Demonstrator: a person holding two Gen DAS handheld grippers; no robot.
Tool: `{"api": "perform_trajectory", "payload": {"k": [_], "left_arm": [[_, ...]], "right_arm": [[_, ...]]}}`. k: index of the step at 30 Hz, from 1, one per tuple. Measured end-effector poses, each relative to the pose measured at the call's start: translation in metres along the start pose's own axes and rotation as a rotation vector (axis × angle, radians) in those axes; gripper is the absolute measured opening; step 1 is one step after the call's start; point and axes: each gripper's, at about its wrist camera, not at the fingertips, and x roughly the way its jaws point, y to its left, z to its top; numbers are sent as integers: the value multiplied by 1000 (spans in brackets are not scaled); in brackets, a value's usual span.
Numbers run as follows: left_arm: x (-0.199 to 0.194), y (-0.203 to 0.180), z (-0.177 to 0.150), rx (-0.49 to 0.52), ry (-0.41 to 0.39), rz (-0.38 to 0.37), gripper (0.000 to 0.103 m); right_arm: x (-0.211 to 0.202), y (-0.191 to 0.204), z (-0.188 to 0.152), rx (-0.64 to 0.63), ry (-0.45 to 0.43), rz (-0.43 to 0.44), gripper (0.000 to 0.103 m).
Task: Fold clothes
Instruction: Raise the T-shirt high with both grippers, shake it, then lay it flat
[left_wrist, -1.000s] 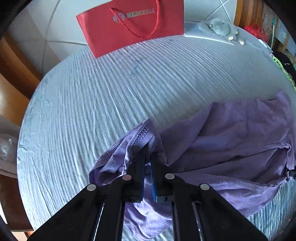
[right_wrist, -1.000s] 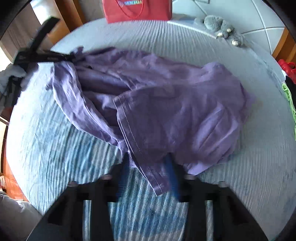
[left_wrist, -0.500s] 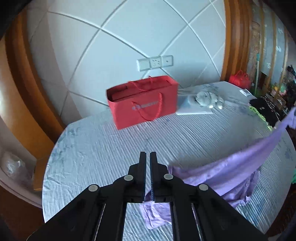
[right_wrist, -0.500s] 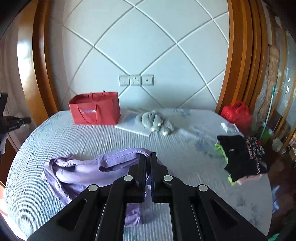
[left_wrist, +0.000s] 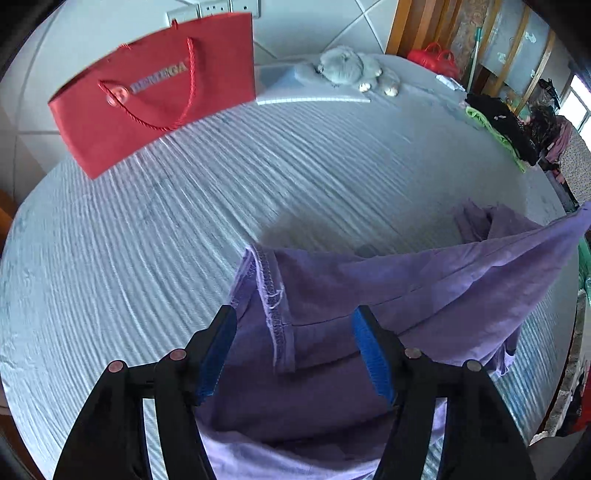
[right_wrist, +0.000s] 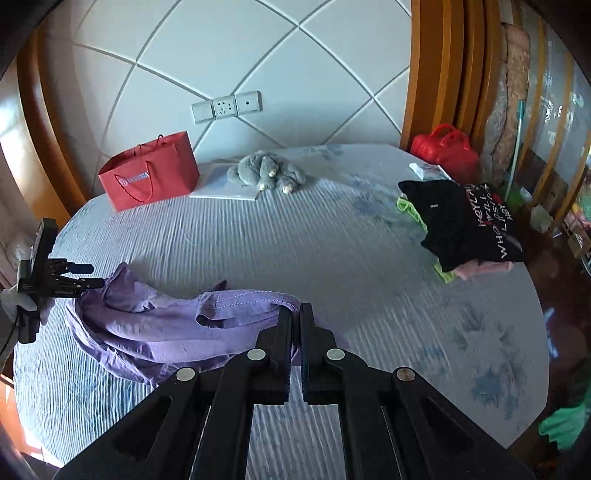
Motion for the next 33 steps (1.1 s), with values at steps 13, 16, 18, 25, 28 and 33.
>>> {"api": "perform_trajectory", "payload": {"k": [13,16,18,25,28,33], "left_arm": [[-114,-15,14,-21,-290,256,4],[-189,-10,6,-67,-423,309,4],[-231,-6,0,-102,-489,344,4],[-358,-27,-57,-155,-702,392,4],[-404,-46,-83,-155,-795,374,4],[-455,-56,-104,-160,-865,324,6]], "right_arm": [[-10,0,23,-16,-113,-4,3],[-40,4,43,-46,-227,0,3],[-62,8,56,-72,-303,5,3],[-156,19,81,-164,-580,41,3],[-201,18,83,-188,-697,45,3],[-266,19,97,-223,-855,56,3]]}}
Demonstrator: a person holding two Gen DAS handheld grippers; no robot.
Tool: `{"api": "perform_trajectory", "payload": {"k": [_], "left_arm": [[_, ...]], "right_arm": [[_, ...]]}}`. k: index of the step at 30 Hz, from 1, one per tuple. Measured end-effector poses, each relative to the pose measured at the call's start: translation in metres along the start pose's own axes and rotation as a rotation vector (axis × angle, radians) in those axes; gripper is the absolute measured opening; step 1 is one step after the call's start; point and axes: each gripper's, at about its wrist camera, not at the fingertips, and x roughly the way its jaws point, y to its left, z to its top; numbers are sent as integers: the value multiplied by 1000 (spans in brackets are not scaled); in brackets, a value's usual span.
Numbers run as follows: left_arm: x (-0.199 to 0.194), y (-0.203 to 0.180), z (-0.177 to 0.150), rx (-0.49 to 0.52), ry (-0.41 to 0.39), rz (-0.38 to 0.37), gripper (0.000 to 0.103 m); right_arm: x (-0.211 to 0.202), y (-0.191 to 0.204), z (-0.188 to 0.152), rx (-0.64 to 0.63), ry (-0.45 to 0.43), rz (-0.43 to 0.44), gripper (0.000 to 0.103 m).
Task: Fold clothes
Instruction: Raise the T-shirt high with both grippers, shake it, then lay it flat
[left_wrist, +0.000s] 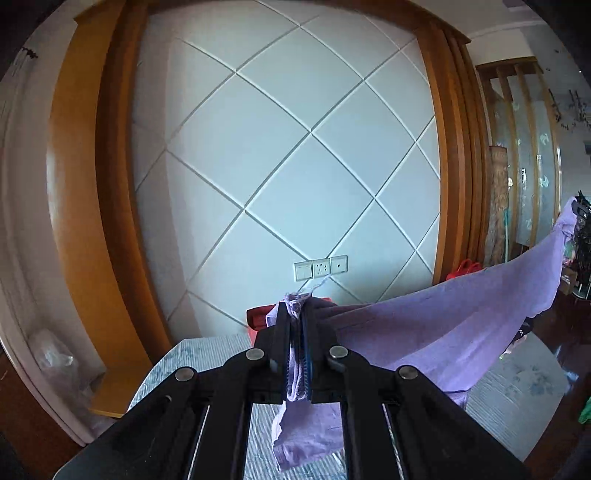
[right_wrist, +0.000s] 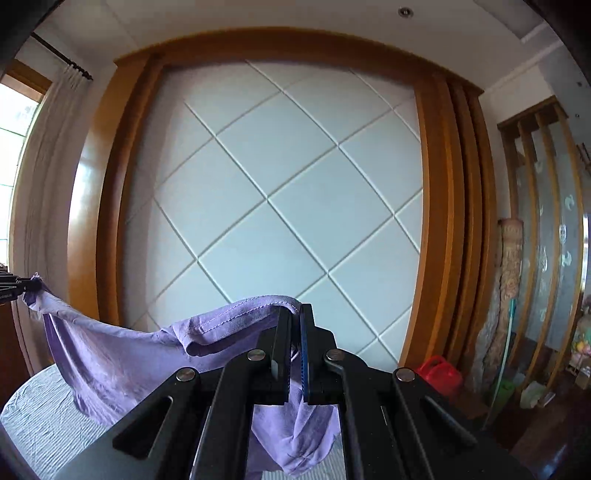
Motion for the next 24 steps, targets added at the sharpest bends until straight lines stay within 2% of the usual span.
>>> {"api": "perform_trajectory", "payload": {"k": [2,5,8,10,13,17,19,22,24], "left_arm": [[3,7,2,-14,16,-21,8],[18,17,1,-32,58,-39,8],[59,25,-12,-53,161,-28,8],[98,31,-27,-67,255,-11,8],[169,39,-68,-63,398,47,8],[257,54,-135,-49,551,161,7],[295,62,-167,-49,589,203,7],[341,67,-200,-27,600,258,7],[366,68,-217,-24,618,261,8]], "right_arm": [[0,0,17,-11,-32,2,3],[20,2,32,-20,-20,15,3],[59,4,29,-21,57,48,3],[97,11,16,-19,143,79,3],[176,23,-31,-5,305,119,4],[271,48,-119,-8,483,128,3],[309,63,-161,-8,549,130,3],[353,85,-213,-8,617,119,3],[374,92,-240,12,646,111,5]]}}
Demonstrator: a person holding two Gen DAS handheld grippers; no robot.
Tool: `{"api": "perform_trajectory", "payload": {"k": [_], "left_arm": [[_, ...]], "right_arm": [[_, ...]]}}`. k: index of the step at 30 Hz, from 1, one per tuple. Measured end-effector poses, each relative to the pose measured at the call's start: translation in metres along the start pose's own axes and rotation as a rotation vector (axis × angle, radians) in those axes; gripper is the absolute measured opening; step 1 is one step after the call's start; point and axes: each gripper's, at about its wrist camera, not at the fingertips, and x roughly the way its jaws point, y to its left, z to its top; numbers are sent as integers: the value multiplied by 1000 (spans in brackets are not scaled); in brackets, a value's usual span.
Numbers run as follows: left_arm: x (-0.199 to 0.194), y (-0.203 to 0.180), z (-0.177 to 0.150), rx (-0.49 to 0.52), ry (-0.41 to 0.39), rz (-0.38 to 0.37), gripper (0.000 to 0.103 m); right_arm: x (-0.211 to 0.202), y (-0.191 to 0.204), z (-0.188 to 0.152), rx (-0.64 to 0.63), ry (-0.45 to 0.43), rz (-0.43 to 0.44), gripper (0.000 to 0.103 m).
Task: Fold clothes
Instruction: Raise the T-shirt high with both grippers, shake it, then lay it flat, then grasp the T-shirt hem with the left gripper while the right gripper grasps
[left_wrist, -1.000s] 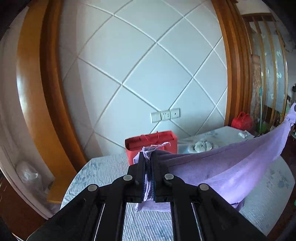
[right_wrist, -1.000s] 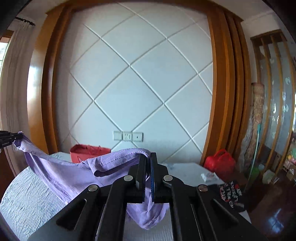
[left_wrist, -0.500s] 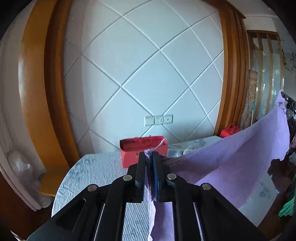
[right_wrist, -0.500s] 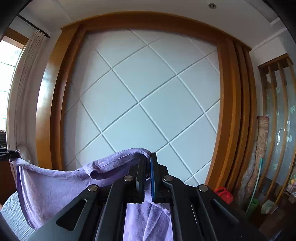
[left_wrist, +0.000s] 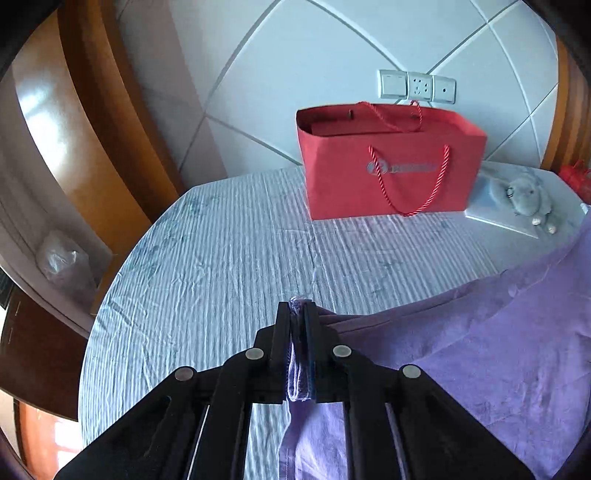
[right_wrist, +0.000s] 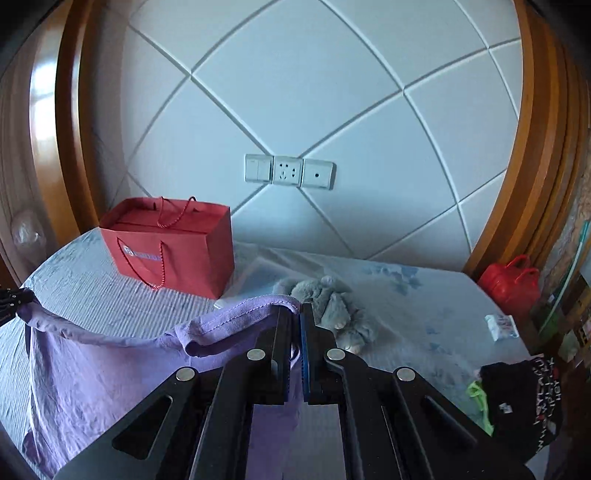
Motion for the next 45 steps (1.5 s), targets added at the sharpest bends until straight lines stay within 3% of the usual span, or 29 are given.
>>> {"api": "perform_trajectory", "payload": {"k": [1,2,3,4,5,10,16,24,31,35,39,41,42,43,44,45], "left_arm": [[10,-2,-1,-1,19,-8,20],[15,-2,-3,-6,27,-18,33],[20,-2,-5,-12,35,-28,64],[21,-2,-8,-14,39,-40,78],[15,0,-12,-10,37,-54,78],[-30,5,-51,12,26,-125,78],[-84,22,-135,-36,91,-158,78],[-100,25,-229,-44,199,-167,78],[-98,25,-255,-2,165,-229,78],[-93,19,-256,35,148,-246,78],[-83,8,-258,71,182,-242,76],[-77,3,-260,83,221,-215,66],[-79,4,-259,76,213,-212,49],[-81,4,-257,73,209,-208,19],[-83,3,-256,75,209,-205,8],[-87,3,-254,78,203,-205,8]], "right_arm": [[16,1,-4,12,15,-3,8],[28,0,-9,23,34,-7,23],[35,1,-12,31,48,-5,41],[38,2,-17,40,57,-3,48],[38,1,-22,49,63,1,54],[-1,-17,-54,77,106,47,54],[-53,-43,-146,109,205,90,55],[-127,-64,-256,209,337,110,55],[-176,-36,-322,245,411,143,58],[-175,-14,-334,217,407,150,58],[-162,1,-330,173,376,155,58],[-150,8,-327,148,370,156,56],[-142,11,-324,141,375,168,37],[-136,15,-322,138,389,191,22],[-132,18,-318,136,407,206,3],[-131,22,-313,130,414,219,4]]}}
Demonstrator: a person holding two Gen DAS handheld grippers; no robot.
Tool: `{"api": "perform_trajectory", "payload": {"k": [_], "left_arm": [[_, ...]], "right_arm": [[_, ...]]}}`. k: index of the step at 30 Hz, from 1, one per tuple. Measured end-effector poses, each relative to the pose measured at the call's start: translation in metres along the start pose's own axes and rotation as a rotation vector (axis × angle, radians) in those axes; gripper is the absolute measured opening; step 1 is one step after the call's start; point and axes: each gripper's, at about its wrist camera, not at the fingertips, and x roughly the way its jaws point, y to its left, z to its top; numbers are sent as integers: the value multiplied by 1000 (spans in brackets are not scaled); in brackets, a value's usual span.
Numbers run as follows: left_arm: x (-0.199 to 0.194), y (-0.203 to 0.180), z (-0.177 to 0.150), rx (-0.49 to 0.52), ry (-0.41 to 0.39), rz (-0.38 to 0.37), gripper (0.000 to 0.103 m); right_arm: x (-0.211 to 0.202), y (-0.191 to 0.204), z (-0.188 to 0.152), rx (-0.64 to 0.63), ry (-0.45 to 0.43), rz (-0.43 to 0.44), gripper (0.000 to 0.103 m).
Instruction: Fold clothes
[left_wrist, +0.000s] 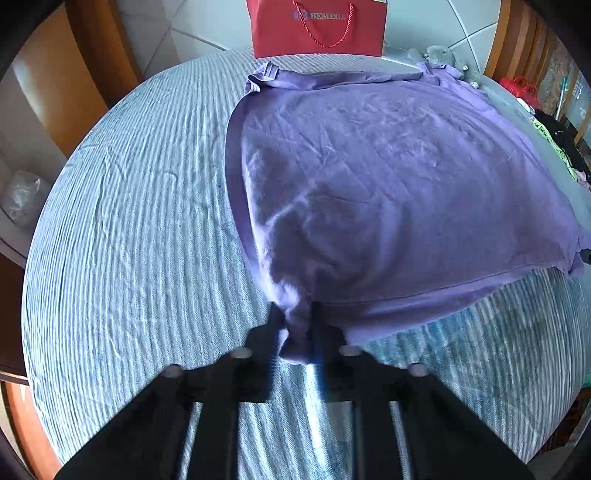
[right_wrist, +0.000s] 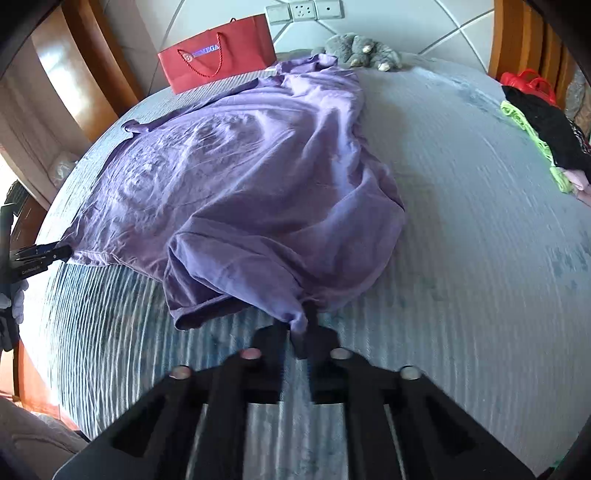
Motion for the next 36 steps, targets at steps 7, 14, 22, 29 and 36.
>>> {"api": "perform_trajectory", "payload": {"k": [7,14,22,29,36], "left_arm": [[-51,6,-10,29,-71,-10,6],[-15,25,-15,-28,-9,5,6],[-22,13,-17,33,-63,-58,42],[-2,15,-17,47,-42,-26,42],[1,8,4,65,-48,-38,4]], "right_arm": [[-106,-10,-10,15,-42,-13,1],[-108,-43,-20,93,-33,-114,4],[-51,-19,-49,69,18,-72,48],[-17,4,-51,-25,31,-114,48],[5,18,-22,-111,61,-99,3]]}}
